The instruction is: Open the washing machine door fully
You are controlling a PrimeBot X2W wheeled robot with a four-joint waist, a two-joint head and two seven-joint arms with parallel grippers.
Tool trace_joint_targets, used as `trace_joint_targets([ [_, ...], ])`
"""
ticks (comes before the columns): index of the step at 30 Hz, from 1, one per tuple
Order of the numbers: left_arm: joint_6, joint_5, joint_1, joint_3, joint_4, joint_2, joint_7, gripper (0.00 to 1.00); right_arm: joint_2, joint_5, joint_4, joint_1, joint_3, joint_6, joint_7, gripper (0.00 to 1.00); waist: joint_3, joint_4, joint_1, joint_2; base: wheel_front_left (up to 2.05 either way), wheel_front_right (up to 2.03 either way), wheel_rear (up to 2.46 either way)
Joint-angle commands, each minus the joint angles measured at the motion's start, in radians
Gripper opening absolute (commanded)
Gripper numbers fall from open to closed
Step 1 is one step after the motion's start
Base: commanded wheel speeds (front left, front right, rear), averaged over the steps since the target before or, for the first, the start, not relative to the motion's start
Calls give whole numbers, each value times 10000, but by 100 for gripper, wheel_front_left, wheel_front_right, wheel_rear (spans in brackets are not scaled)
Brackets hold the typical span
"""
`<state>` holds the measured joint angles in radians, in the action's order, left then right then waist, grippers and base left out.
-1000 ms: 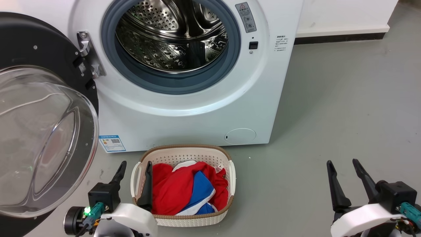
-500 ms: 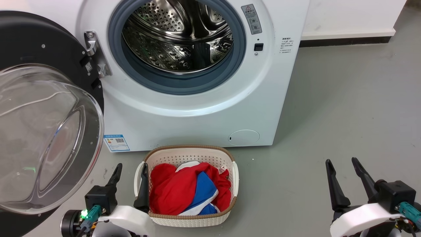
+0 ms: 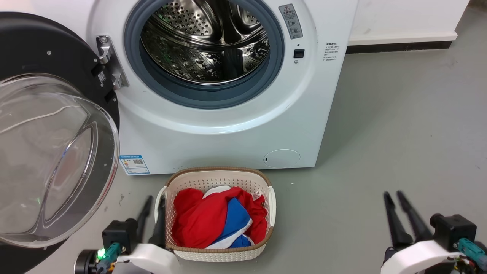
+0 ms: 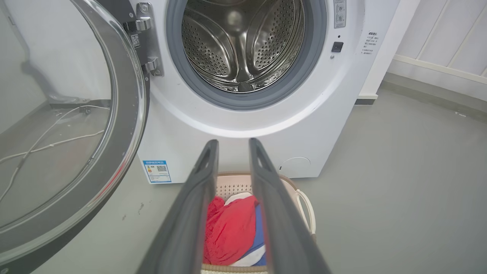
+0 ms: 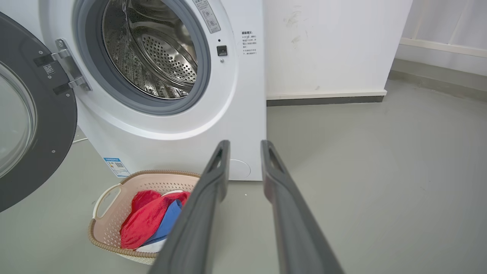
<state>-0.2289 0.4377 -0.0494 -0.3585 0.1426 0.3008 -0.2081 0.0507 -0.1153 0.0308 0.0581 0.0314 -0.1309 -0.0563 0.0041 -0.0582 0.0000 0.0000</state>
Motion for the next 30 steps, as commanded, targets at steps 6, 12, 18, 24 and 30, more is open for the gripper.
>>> trace_joint_targets([
  [6, 284, 1037, -52, 378, -21, -169, 231, 0, 27, -1314, 95, -146, 15, 0, 92, 0, 1, 28, 0, 0, 0, 0, 0],
  [12, 569, 1979, -120, 715, 93, -335, 459, 0, 68, -2518, 280, -298, 44, 0, 199, 0, 0, 56, 0, 0, 0, 0, 0],
  [18, 840, 2853, -185, 1031, 204, -494, 671, 0, 96, -3630, 443, -426, 73, 0, 298, 0, -1, 84, 0, 0, 0, 0, 0],
  [24, 1092, 3664, -241, 1330, 298, -649, 873, 0, 117, -4666, 589, -550, 105, 0, 394, 0, -2, 112, 0, 0, 0, 0, 0],
  [30, 1324, 4425, -290, 1611, 382, -793, 1063, 0, 132, -5626, 727, -654, 138, 0, 484, 0, -3, 140, 0, 0, 0, 0, 0],
])
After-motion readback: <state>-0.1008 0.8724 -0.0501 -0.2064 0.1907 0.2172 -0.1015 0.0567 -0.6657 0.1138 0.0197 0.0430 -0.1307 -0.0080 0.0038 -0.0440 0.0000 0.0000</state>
